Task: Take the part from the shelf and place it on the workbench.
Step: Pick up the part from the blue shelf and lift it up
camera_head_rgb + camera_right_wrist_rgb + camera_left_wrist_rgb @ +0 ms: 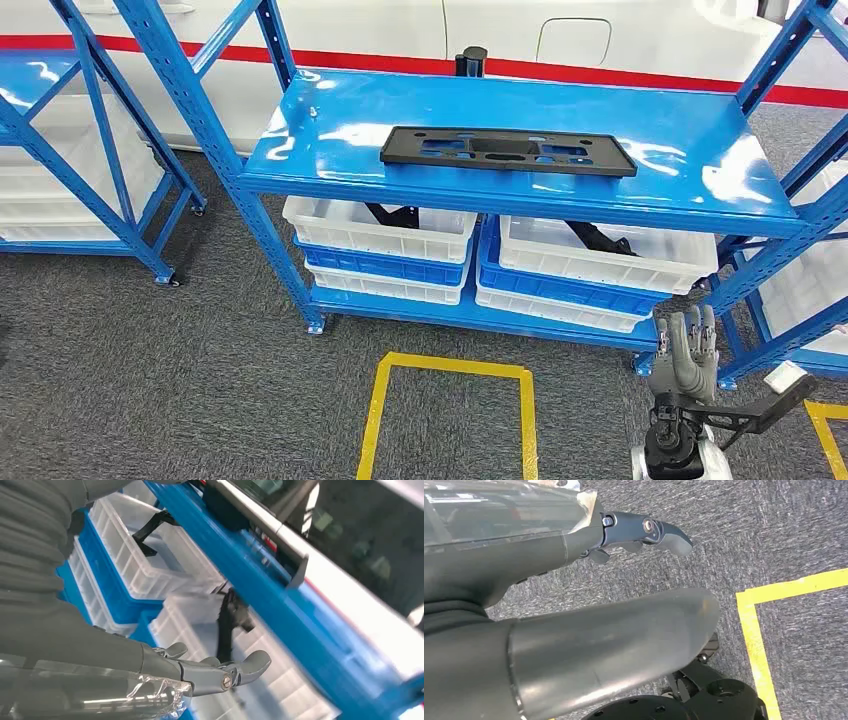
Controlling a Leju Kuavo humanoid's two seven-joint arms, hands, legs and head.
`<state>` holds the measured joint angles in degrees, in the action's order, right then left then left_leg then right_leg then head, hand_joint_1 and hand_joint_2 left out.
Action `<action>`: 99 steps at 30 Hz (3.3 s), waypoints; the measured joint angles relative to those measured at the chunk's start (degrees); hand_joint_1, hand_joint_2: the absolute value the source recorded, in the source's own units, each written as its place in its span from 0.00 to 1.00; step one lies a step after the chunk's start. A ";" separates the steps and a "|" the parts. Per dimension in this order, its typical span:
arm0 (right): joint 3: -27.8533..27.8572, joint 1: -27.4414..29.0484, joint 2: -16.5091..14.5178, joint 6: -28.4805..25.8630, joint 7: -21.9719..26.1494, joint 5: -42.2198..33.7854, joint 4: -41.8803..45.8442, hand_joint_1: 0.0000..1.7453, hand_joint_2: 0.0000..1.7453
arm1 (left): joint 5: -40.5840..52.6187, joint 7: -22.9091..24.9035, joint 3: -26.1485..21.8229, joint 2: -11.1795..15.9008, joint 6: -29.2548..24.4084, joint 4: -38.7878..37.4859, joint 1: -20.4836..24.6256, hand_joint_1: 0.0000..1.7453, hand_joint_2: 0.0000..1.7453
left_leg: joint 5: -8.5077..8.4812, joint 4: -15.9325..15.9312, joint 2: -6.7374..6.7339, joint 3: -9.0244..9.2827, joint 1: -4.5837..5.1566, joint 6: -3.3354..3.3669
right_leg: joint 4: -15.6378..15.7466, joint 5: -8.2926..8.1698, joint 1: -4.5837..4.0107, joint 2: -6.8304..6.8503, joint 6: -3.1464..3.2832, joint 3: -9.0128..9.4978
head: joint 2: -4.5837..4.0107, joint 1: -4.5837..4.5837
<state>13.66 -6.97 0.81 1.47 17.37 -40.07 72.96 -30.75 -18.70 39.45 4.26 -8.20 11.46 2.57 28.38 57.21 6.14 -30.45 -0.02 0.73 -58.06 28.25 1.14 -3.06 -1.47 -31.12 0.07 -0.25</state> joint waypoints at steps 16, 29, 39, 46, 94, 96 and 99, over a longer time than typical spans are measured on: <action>-12.84 -0.94 0.89 -7.10 7.03 25.77 17.57 0.00 1.00 | 0.00 -1.04 0.00 -0.04 -0.19 -0.15 0.18 0.00 0.00 | 0.00 0.00 0.00 -0.01 0.00 0.00 | 0.00 0.00 0.00 0.00 0.00 -0.01 | 0.00 0.01; -24.09 -4.77 2.64 -14.68 5.73 50.70 21.28 0.00 1.00 | 0.77 -0.86 0.55 -0.02 -1.53 -0.21 0.45 0.00 0.00 | -0.02 0.00 0.00 -0.02 0.00 0.00 | 0.00 0.00 0.00 0.00 0.00 -0.01 | 0.00 0.00; -33.08 -8.28 4.31 -19.61 1.69 70.23 21.22 0.00 1.00 | 0.79 -0.72 0.55 0.02 -2.66 -0.21 0.50 0.00 0.00 | -0.02 0.00 0.00 -0.04 0.00 0.00 | 0.00 0.00 0.00 0.00 0.00 -0.02 | 0.00 0.00; -40.54 -11.59 5.34 -21.76 -1.17 83.02 20.10 0.00 1.00 | 0.77 -0.64 0.55 0.04 -3.26 -0.21 0.51 0.00 0.00 | -0.02 -0.01 0.00 -0.04 0.00 0.00 | 0.00 0.00 0.00 0.00 0.00 -0.02 | 0.00 -0.01; -56.36 -23.63 9.69 -19.63 -28.32 119.41 3.00 0.00 1.00 | -0.79 -0.97 -1.13 -0.63 -9.44 -0.27 0.56 0.00 0.00 | 3.55 -1.54 -1.12 3.71 -0.75 -0.14 | -0.15 -3.47 0.41 2.01 -1.39 -4.26 | 0.00 -0.15; -55.33 -23.60 9.59 -19.74 -28.32 119.38 3.34 0.00 1.00 | -0.78 -0.99 -1.12 -0.68 -9.44 -0.26 0.56 0.00 0.00 | 4.37 -0.04 -2.60 3.24 -1.00 -0.66 | -0.12 -2.87 0.54 2.17 -0.36 -3.76 | 0.00 -0.04; -54.41 -23.39 9.49 -19.90 -28.32 119.43 3.67 0.00 1.00 | -0.66 -0.99 -1.13 -0.71 -9.44 -0.25 0.68 0.00 0.00 | 7.75 10.65 -5.60 -3.11 -1.11 -1.40 | -0.05 -1.63 0.54 2.86 0.95 -2.34 | 0.00 0.14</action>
<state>-40.75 -30.36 10.30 -18.43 -10.95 79.37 76.63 -31.41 -19.69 38.32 3.55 -17.64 11.21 3.25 36.12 67.86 0.53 -33.56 -1.13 -0.67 -58.11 26.62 1.69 -0.20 -0.52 -33.46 0.07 -0.12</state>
